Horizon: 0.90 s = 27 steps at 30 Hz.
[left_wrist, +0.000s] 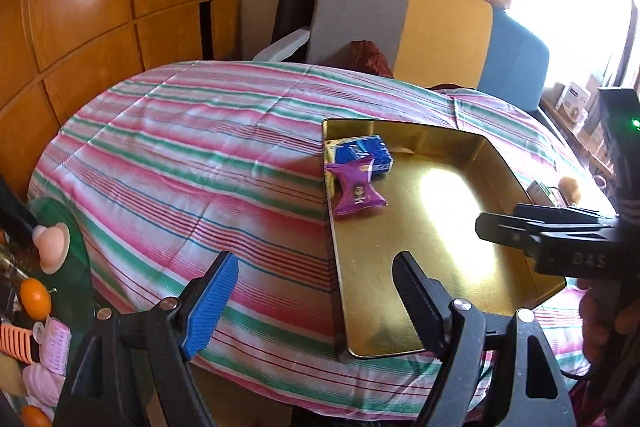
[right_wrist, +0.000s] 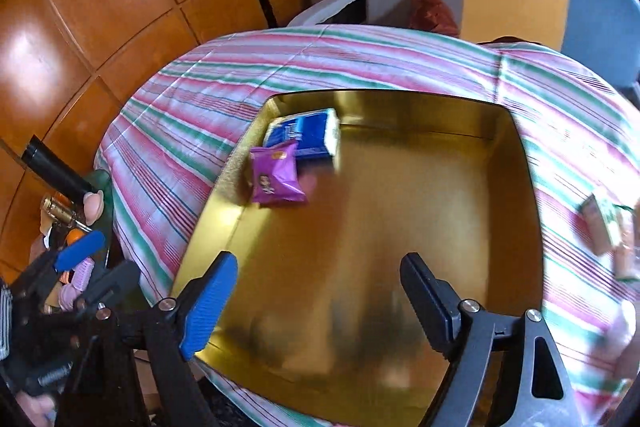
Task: Organize objects
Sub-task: 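Carry the purple packet into the tray beside the tissues and release, then move the left gripper back to the table items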
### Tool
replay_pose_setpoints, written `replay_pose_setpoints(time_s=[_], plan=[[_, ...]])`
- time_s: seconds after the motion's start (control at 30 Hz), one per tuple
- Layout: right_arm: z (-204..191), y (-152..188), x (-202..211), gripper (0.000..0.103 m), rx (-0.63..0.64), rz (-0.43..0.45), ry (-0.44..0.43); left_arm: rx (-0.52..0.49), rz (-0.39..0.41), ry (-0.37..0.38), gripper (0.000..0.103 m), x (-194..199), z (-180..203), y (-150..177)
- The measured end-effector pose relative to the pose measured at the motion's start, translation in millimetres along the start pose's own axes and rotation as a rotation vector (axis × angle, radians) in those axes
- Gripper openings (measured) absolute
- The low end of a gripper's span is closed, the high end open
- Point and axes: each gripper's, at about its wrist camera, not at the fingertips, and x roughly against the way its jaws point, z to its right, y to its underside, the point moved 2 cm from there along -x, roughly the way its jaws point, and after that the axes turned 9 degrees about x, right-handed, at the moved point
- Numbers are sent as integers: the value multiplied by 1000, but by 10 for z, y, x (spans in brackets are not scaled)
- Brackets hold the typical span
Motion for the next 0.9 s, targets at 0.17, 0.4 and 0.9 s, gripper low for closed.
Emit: replay_pose_setpoints(time_s=[0.17,0.4,0.9], plan=[[256,213,251,85,-43,29,44,-33,4,18,81,51,141,22],[787,546,595,86,-144,55,133,-77,-1,55,81,81,353,43],[1983,1205,1332,87,-389,116,342,-199,-17,62,81,67,861,134]])
